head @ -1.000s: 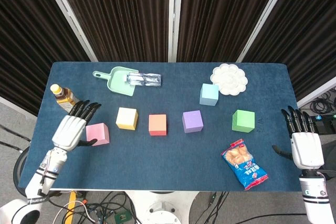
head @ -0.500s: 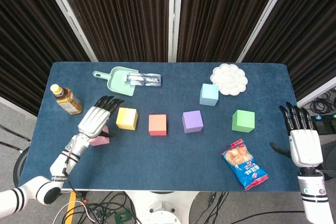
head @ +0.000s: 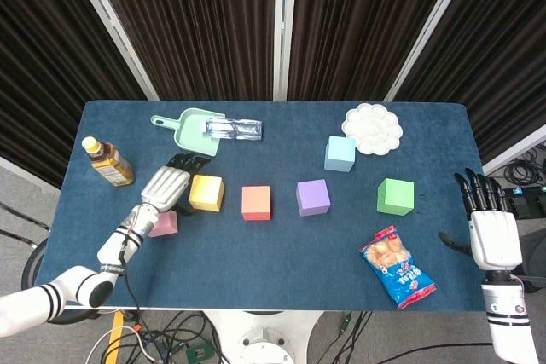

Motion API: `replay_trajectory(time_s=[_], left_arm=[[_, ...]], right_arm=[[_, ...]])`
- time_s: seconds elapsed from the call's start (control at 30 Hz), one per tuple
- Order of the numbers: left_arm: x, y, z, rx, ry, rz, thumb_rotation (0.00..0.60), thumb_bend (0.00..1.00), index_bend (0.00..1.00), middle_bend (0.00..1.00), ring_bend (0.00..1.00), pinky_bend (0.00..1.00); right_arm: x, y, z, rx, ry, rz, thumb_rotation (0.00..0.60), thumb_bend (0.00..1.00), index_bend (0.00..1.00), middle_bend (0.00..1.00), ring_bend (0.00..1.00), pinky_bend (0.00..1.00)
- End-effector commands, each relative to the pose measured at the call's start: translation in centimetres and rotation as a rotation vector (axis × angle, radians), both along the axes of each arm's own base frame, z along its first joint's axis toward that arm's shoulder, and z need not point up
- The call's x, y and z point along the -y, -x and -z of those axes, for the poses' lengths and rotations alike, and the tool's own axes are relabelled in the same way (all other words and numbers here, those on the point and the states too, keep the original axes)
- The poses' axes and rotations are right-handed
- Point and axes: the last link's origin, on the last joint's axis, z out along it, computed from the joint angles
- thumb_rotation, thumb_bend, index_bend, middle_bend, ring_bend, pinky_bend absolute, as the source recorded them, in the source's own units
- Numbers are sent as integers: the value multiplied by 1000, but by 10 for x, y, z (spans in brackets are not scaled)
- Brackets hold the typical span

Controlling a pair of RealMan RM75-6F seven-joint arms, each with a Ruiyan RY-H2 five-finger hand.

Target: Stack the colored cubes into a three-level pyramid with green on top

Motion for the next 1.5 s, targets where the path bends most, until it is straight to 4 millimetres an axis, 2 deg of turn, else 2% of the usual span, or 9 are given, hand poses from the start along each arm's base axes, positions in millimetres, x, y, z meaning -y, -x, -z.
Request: replay_trajectory(time_s=[0.03,0.3,0.73,1.0,1.23,1.5], left_arm=[[-4,0,4,-15,0,11,600,0,86,125,0,65],[-9,8,10,-43,-23,-2,600,0,122,228,0,66],[-8,3,19,29,-47,11,600,58,201,343,33,172],[6,-7,17,110,-79,-43,600,59,226,448,106,221],[17,-15,12,172,-110,-119,600,67,235,475,134,220],[35,-13,21,152,-116,-143,600,70,235,482,134,219]], right_arm=[[1,2,1,-1,-2,6,600,0,0,0,0,0],[2,11,1,6,-5,35,600,0,0,0,0,0],[4,20,0,17,6,67,600,0,0,0,0,0],[10,17,-12,29,39,52,600,0,0,0,0,0],[16,13,-15,35,28,43,600,0,0,0,0,0],[16,14,-14,42,29,46,600,0,0,0,0,0]])
